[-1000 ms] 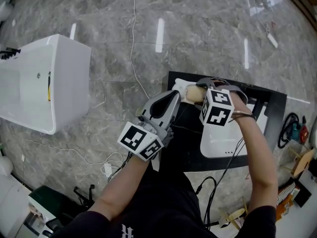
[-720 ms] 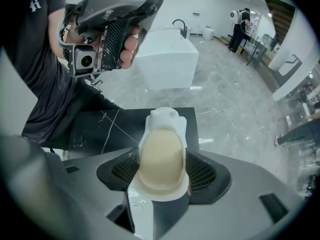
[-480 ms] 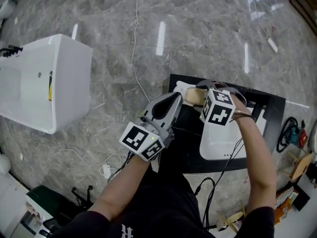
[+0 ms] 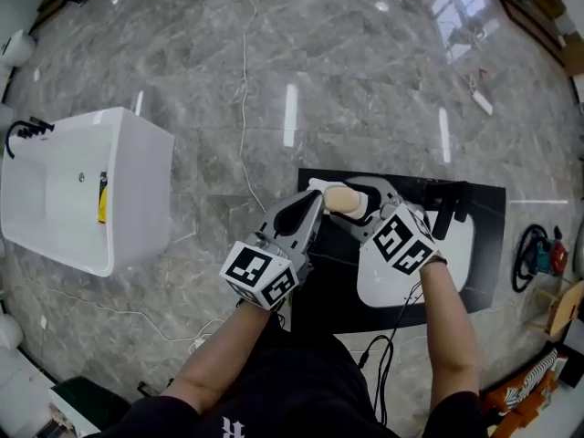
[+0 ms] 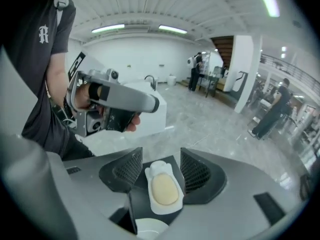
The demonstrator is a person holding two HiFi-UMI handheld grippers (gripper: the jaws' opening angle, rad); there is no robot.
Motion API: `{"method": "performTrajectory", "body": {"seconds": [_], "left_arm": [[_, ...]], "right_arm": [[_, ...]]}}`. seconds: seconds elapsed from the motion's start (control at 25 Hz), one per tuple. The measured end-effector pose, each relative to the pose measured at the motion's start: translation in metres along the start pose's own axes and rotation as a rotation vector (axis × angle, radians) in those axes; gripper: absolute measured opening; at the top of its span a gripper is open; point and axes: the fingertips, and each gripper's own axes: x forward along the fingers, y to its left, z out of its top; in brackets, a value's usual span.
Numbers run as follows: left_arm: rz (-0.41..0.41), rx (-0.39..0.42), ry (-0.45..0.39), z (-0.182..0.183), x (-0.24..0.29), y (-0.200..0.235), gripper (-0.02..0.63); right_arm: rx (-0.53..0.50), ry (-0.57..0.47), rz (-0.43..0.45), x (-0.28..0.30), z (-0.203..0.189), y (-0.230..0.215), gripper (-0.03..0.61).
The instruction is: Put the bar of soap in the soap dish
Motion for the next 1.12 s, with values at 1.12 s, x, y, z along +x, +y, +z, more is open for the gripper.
{"method": "performTrajectory", "body": {"seconds": [1.12], "left_arm": [[-0.193,0.332,-0.102,0.139,-0.027,-0.193,0.008]], "right_arm": [[0.404,-0.807,-0.375,-0.256,0.133,0.016,0.008]]}}
